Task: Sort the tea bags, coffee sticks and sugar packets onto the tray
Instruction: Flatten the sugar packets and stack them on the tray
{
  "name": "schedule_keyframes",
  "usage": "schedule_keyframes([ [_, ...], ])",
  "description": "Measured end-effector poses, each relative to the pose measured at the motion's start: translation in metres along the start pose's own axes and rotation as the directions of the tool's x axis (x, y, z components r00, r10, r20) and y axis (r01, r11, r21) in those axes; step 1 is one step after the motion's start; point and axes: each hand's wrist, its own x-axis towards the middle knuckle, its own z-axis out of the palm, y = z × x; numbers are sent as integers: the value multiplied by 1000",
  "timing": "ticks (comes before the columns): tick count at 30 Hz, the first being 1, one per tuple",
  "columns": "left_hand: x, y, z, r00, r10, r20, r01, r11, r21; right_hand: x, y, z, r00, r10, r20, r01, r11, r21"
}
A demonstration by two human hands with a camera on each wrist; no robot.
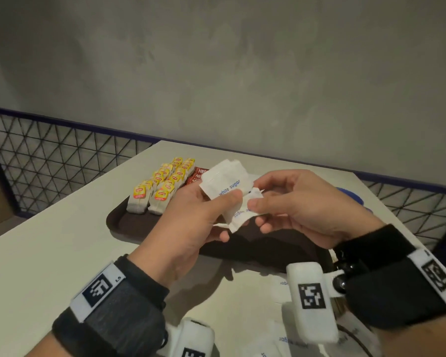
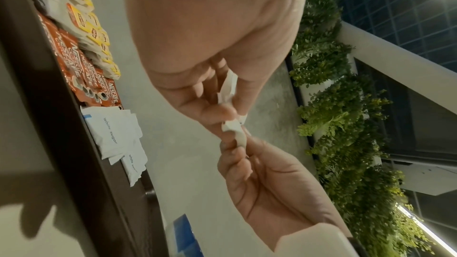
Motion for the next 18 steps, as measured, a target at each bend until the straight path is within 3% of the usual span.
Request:
schedule_keyframes([
  [7,4,2,-5,997,-74,-9,73,994,-81,3,4,-14,995,-82,-57,58,943,-329],
  [13,6,-3,-6,999,-50,14,51,996,-70,2,-7,-25,981,-176,-85,136,926,-353],
  [18,8,-4,-7,998,-29,48,32,997,-64,1,-12,-25,977,-181,-111,150,959,-242],
])
